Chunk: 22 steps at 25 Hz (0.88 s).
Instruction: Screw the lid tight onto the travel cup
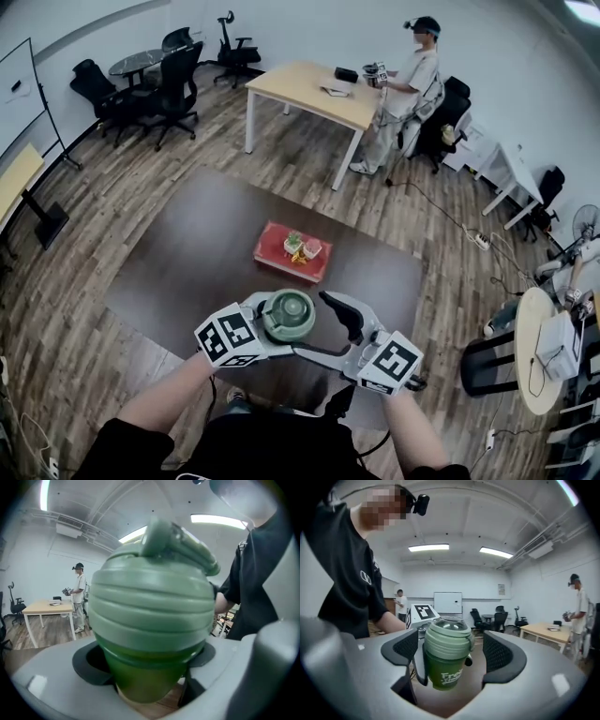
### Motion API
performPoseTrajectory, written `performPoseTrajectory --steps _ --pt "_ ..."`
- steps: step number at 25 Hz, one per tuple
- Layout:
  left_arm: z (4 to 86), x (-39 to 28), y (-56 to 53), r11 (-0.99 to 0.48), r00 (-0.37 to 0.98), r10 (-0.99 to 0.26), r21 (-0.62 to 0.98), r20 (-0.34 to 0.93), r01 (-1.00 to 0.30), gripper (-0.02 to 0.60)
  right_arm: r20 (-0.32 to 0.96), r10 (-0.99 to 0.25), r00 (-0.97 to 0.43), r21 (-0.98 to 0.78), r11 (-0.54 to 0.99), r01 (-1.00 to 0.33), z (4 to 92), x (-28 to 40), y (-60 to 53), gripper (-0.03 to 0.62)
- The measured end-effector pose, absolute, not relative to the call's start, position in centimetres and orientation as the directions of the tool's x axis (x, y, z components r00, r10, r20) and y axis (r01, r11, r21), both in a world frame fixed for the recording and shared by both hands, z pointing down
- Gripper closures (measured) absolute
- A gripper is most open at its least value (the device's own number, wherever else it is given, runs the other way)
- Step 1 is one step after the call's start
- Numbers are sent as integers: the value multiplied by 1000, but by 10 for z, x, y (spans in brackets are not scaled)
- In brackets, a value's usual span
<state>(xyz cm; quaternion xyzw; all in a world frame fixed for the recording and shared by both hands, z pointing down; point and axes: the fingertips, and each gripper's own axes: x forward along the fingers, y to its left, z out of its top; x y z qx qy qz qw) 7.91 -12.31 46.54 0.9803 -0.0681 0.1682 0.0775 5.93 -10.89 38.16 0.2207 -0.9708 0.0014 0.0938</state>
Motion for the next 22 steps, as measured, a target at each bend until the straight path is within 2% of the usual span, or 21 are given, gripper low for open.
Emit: performPoseTrajectory --steps 5,7,8,10,13,18,20,22 --pt "472 86 -101 -995 924 -31 80 381 -66 166 287 -121 -950 34 993 -116 395 56 -99 167" --pt "473 88 -98 -997 924 -34 57 381 -60 166 288 -77 -955 22 997 -74 396 50 -94 185" --pt "472 88 -99 -996 926 -44 50 374 -67 166 272 -93 -958 21 996 -91 395 48 -94 198" --pt "471 87 -106 -994 932 -76 49 354 -100 166 219 -193 -956 13 981 -195 391 45 -99 203" --pt "471 85 -114 -985 934 -130 63 332 -160 166 150 -419 -896 -24 904 -427 389 44 -106 204" --pt "477 87 -123 -967 918 -211 64 335 -246 167 174 -796 -580 -16 586 -810 397 46 -112 206" --pt "477 90 -122 -965 923 -213 80 321 -250 167 160 -854 -495 7 502 -865 397 46 -111 206" --pt "477 91 -121 -963 925 -212 92 314 -252 167 166 -851 -498 21 508 -861 398 46 -110 203"
